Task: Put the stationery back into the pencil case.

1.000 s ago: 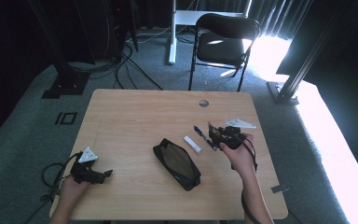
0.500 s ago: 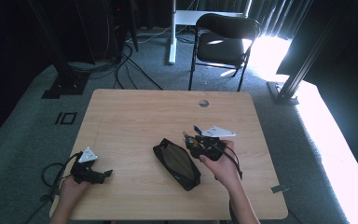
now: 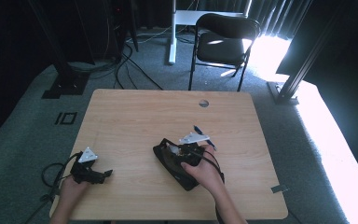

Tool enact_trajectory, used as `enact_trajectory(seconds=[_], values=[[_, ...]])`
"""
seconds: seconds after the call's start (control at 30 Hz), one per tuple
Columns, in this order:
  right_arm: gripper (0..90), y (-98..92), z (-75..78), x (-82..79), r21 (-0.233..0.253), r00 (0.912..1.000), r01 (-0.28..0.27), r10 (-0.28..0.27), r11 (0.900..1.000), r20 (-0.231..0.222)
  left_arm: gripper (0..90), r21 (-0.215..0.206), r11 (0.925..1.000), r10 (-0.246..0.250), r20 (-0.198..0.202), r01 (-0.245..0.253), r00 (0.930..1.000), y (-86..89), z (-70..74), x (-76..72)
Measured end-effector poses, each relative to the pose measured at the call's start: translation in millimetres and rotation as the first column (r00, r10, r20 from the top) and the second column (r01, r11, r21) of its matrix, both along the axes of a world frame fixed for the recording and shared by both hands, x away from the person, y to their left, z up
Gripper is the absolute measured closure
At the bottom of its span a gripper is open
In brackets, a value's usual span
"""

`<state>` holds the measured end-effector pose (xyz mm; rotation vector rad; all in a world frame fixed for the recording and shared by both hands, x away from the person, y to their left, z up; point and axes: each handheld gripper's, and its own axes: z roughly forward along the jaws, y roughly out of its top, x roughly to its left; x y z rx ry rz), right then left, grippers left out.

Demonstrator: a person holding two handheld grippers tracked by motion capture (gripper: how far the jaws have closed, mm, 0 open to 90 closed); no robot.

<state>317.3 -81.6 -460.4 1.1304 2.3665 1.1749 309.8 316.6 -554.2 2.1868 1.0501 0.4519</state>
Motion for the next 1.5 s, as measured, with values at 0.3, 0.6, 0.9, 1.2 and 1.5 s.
enact_trajectory(seconds=[0.3,0.6,0.9,1.2,1.5], values=[[50.8,19.6,-18.0,5.3,-0.126,0.9993,-0.021,0.017,0.992,-0.035,1.6,0.002,1.0000,-0.001,-0.001,0.001,1.0000,0.1,0.1,0.0],[50.8,32.8,-28.9,12.9,-0.192,0.9978,-0.023,0.011,0.981,-0.065,1.6,0.001,1.0000,0.000,0.000,0.000,1.0000,0.0,0.0,0.0],[50.7,38.2,-38.8,20.4,-0.250,0.9932,-0.031,0.002,0.968,-0.116,1.6,0.003,1.0000,-0.002,-0.001,0.002,1.0000,0.1,0.2,0.0],[50.5,37.9,-40.4,25.0,-0.260,0.9910,-0.030,-0.005,0.965,-0.133,1.6,0.003,1.0000,-0.002,-0.001,0.002,1.0000,0.2,0.2,0.0],[50.1,36.0,-38.1,25.4,-0.252,0.9907,-0.049,0.015,0.967,-0.136,1.6,0.003,1.0000,-0.003,-0.001,0.003,1.0000,0.2,0.2,0.1]])
